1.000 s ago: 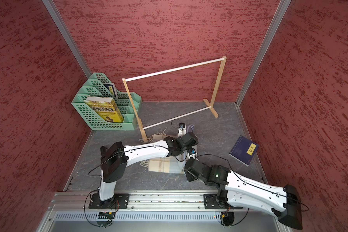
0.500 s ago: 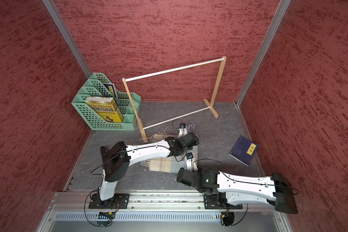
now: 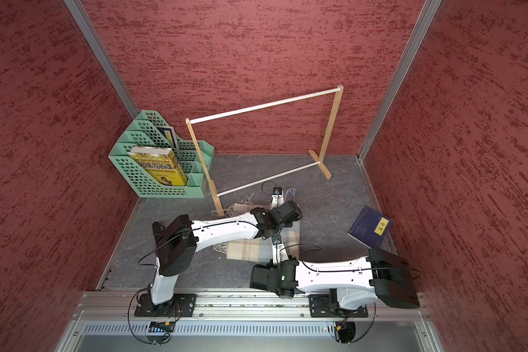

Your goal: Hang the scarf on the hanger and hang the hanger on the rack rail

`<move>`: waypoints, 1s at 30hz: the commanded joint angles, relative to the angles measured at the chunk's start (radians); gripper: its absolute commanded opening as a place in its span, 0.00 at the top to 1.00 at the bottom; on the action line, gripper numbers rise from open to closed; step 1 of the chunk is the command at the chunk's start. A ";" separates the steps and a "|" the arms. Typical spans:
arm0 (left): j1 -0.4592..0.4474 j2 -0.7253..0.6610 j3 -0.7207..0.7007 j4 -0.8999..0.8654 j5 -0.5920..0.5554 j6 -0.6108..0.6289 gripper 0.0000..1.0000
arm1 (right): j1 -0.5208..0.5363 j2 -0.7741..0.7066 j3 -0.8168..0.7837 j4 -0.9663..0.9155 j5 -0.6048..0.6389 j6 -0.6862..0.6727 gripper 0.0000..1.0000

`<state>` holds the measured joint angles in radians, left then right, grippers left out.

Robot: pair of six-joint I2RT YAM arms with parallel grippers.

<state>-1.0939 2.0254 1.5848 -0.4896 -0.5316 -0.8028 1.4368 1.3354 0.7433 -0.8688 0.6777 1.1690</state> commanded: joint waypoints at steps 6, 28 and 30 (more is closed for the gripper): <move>-0.004 0.013 -0.006 -0.013 0.034 0.016 1.00 | 0.014 0.020 0.011 -0.040 0.044 0.071 0.69; -0.003 0.018 -0.010 -0.013 0.043 0.014 1.00 | 0.019 0.146 0.047 -0.119 0.109 0.184 0.84; -0.001 0.019 -0.009 -0.013 0.044 0.012 1.00 | 0.017 0.151 0.046 -0.120 0.112 0.188 0.84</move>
<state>-1.0939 2.0254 1.5848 -0.4740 -0.5243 -0.8024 1.4490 1.4803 0.7734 -0.9455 0.7334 1.3193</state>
